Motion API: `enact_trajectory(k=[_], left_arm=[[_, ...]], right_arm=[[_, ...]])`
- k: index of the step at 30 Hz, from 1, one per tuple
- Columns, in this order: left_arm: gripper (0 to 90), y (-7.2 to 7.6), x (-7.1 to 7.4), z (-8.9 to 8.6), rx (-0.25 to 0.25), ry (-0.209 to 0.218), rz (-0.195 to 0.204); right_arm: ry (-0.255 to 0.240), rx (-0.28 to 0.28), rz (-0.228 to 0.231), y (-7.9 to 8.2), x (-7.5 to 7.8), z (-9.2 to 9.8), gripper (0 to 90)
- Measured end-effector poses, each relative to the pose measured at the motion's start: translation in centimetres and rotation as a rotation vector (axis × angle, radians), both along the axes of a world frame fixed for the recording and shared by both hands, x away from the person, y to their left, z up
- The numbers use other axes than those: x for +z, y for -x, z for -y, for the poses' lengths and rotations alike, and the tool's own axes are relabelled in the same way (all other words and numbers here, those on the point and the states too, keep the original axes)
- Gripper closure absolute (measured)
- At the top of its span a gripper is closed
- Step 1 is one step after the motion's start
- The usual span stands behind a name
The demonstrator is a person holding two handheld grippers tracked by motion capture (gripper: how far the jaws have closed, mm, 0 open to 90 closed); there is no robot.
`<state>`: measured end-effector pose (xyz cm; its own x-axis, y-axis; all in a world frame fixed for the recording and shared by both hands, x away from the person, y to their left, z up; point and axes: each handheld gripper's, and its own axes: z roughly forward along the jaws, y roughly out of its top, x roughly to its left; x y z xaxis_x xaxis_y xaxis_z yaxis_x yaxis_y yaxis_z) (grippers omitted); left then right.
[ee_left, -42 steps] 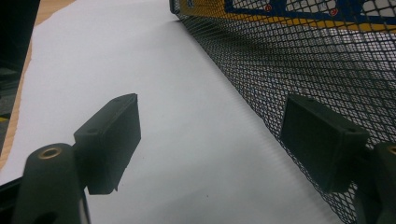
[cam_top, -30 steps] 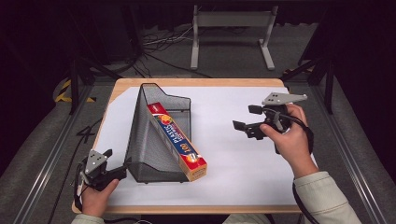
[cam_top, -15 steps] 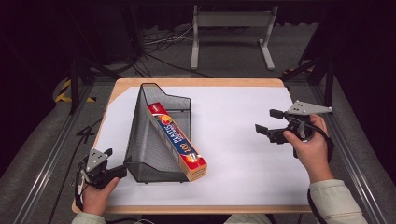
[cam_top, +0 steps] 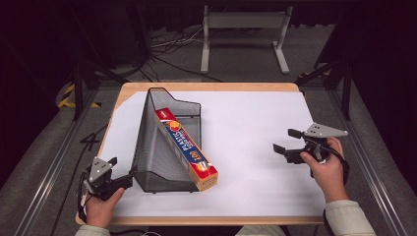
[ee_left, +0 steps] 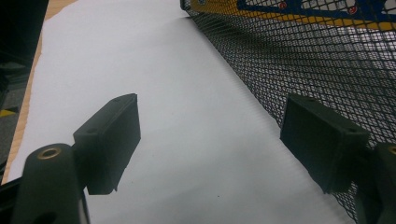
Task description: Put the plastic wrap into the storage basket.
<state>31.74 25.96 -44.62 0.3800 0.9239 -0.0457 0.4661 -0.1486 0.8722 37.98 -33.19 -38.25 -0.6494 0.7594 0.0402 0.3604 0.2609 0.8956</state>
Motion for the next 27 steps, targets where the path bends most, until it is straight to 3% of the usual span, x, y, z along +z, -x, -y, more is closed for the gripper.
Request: enact_trajectory(k=[13,27], left_arm=[[20.9,-0.1,-0.1,0.2,-0.003,-0.009,-0.006],[20.1,-0.3,-0.2,0.3,-0.009,-0.015,-0.003]], right_arm=[[0.024,-0.014,-0.036,0.9,-4.3,1.0,12.8],[0.123,-0.025,-0.06,1.5,-5.9,0.9,10.9]])
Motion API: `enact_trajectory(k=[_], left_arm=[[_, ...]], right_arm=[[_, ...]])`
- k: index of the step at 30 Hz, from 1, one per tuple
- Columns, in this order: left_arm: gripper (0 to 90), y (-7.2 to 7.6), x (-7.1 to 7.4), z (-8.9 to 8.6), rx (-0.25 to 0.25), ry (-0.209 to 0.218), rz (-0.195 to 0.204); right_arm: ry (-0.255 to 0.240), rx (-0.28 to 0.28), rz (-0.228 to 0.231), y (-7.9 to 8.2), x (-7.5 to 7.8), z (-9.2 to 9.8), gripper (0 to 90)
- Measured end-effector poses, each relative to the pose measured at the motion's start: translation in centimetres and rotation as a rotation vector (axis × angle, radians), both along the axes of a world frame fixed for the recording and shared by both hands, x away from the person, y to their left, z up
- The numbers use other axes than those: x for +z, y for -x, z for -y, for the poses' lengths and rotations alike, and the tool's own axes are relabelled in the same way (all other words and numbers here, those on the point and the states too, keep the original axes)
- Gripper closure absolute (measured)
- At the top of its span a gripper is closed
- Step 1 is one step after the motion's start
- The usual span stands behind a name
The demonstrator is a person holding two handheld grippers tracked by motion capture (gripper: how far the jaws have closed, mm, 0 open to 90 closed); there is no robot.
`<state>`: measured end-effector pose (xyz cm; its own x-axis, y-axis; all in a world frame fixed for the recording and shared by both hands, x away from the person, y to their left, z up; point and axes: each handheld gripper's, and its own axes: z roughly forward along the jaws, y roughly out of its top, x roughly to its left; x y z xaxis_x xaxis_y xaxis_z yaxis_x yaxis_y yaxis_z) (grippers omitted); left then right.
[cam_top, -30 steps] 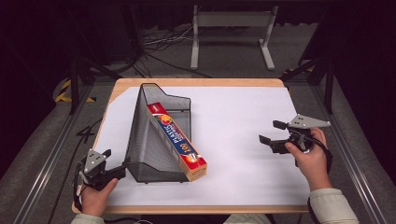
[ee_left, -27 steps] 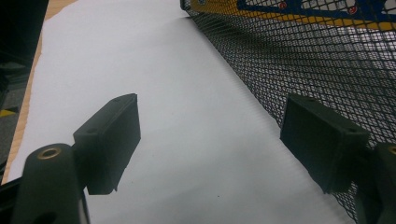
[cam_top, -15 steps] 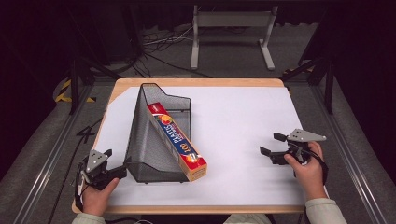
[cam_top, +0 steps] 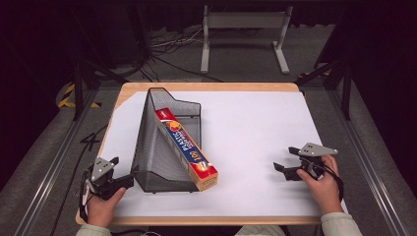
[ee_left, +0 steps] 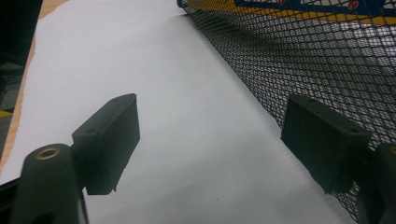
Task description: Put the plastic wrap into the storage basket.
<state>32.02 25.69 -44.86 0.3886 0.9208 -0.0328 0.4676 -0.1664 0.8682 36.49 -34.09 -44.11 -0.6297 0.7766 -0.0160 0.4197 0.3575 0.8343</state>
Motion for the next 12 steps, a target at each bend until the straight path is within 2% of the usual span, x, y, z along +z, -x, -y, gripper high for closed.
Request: enact_trajectory(k=[12], left_arm=[[20.0,0.12,-0.22,-0.31,-0.003,0.004,-0.005]], right_arm=[[-0.013,0.002,-0.015,-0.16,-0.02,0.13,11.3]])
